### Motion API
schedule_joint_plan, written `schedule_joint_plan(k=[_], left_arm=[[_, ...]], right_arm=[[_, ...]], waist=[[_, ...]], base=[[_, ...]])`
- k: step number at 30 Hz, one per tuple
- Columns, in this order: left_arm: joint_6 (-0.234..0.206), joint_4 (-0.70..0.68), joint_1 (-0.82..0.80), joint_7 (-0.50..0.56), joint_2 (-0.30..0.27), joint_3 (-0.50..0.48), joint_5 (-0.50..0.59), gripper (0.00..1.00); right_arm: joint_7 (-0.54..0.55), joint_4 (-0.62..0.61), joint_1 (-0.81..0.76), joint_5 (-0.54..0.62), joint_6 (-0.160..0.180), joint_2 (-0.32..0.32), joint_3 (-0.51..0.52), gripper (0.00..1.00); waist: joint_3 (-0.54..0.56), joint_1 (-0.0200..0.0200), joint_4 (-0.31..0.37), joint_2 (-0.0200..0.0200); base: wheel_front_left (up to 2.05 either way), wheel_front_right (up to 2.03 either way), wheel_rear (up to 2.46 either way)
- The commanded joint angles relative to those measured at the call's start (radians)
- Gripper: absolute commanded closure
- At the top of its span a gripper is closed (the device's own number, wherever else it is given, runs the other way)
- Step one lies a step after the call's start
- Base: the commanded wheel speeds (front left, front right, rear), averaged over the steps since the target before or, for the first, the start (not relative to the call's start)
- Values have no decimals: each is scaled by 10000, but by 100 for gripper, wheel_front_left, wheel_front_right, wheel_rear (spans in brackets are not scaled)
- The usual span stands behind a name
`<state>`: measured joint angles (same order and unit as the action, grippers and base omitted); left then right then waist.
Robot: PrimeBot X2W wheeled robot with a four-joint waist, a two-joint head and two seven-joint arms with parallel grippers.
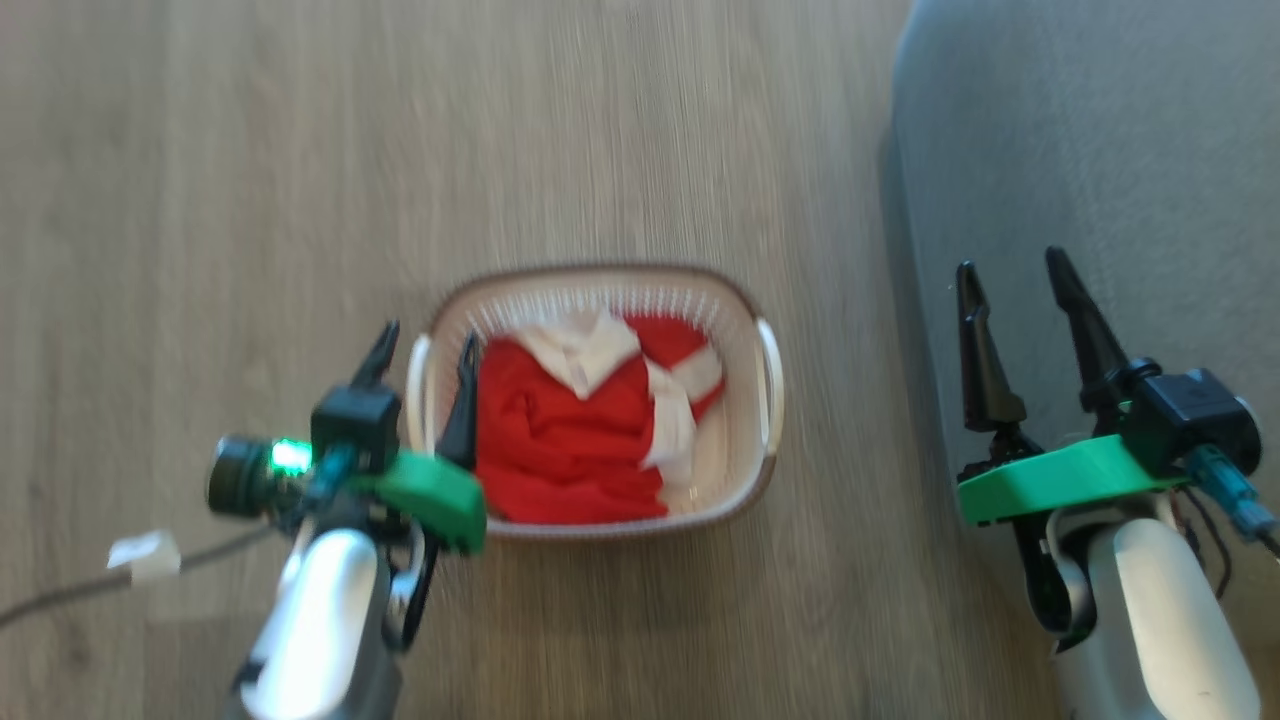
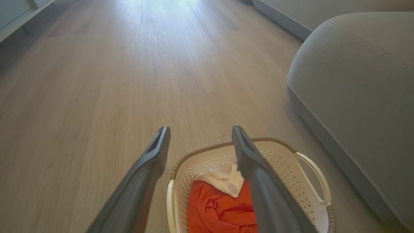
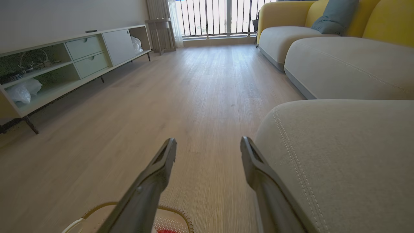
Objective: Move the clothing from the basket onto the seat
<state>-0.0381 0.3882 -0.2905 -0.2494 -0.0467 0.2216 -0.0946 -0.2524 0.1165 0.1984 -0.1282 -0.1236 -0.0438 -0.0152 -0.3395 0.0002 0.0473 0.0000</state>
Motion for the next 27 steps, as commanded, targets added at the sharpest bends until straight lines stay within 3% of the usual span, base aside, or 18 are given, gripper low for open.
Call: schedule_joint_plan(k=[1,5,11,23,27], left_arm=[[130,187,-742,-124,-36,-320,261,0],[358,1211,-1725,-124,-66,-122,663,0],[110,2825,-3121,-124,-65,266,1196,0],[159,6701,-6452,-124,-52,1841,2110,0],[183,8081,-7383,-66,-45,1814,1920,0]], right_arm=[[-93,-527,66,75,-71,-64,-144,0],[-93,-939,-61,66,-71,-64,-76,0],[-93,-1504,-93,16,-71,-64,154,0],[-93,-2401,39,-444,-71,-64,156,0],[-93,-2755,76,-647,-71,-64,325,0]], waist=[[-1648,-2,228,0],[-2674,-2,369,0],[-3915,-2,399,0],[-6195,-2,624,0],[-6716,-2,665,0]], base=[[0,0,0],[0,0,0],[0,0,0],[0,0,0],[0,0,0]])
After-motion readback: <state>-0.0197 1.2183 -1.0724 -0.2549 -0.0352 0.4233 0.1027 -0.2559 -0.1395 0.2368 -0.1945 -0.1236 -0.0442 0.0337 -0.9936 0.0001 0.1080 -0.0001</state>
